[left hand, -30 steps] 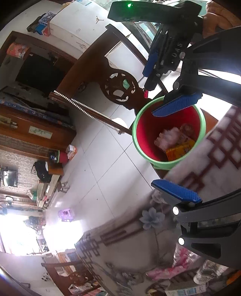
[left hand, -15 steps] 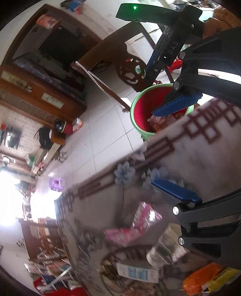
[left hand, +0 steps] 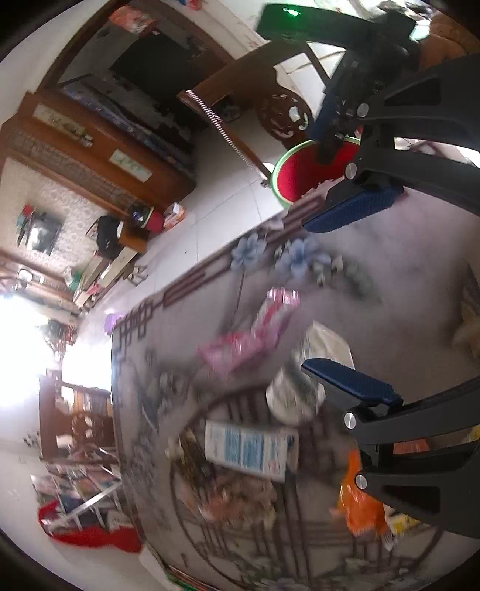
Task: Collect trash
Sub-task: 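Grasp the yellow wrapper with the right gripper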
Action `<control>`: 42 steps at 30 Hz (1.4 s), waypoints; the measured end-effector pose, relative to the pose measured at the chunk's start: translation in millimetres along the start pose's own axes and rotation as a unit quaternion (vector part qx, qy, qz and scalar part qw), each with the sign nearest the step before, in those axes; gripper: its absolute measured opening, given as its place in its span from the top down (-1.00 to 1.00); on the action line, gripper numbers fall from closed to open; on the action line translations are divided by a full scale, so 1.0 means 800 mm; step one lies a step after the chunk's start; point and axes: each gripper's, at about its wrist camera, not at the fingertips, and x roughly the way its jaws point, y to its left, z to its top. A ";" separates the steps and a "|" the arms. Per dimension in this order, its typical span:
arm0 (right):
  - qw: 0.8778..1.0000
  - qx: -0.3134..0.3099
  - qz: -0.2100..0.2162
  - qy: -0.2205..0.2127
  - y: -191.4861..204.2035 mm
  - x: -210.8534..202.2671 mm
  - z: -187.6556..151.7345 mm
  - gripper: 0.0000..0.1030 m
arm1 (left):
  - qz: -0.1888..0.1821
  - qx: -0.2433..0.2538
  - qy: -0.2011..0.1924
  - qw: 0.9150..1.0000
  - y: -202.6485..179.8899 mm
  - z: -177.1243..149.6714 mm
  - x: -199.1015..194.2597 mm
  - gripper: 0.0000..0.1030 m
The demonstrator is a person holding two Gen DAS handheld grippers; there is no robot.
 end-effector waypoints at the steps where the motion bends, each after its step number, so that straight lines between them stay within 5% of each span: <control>1: 1.000 -0.009 0.004 0.008 0.017 0.004 -0.005 -0.30 | 0.002 -0.003 -0.003 1.000 0.012 0.000 -0.007 -0.34; 14: 0.980 -0.109 0.128 0.110 0.223 0.060 -0.080 -0.53 | 0.068 -0.050 -0.006 0.996 0.190 -0.027 -0.088 -0.35; 21: 0.967 -0.105 0.179 0.148 0.289 0.092 -0.103 -0.53 | 0.081 -0.086 0.013 0.993 0.257 -0.066 -0.111 -0.35; 24: 0.966 -0.108 0.171 0.162 0.305 0.106 -0.112 -0.41 | 0.078 -0.098 0.022 0.992 0.275 -0.079 -0.113 -0.35; 26: 0.965 -0.120 0.162 0.168 0.313 0.107 -0.117 0.31 | 0.071 -0.101 0.029 0.992 0.279 -0.082 -0.109 -0.35; 34: 0.984 -0.090 0.133 0.079 0.288 0.053 -0.092 0.38 | 0.041 -0.064 0.063 0.995 0.262 -0.095 -0.084 -0.35; 42: 0.991 -0.022 0.115 0.057 0.243 0.045 -0.079 0.38 | 0.022 -0.037 0.109 0.993 0.231 -0.118 -0.036 -0.32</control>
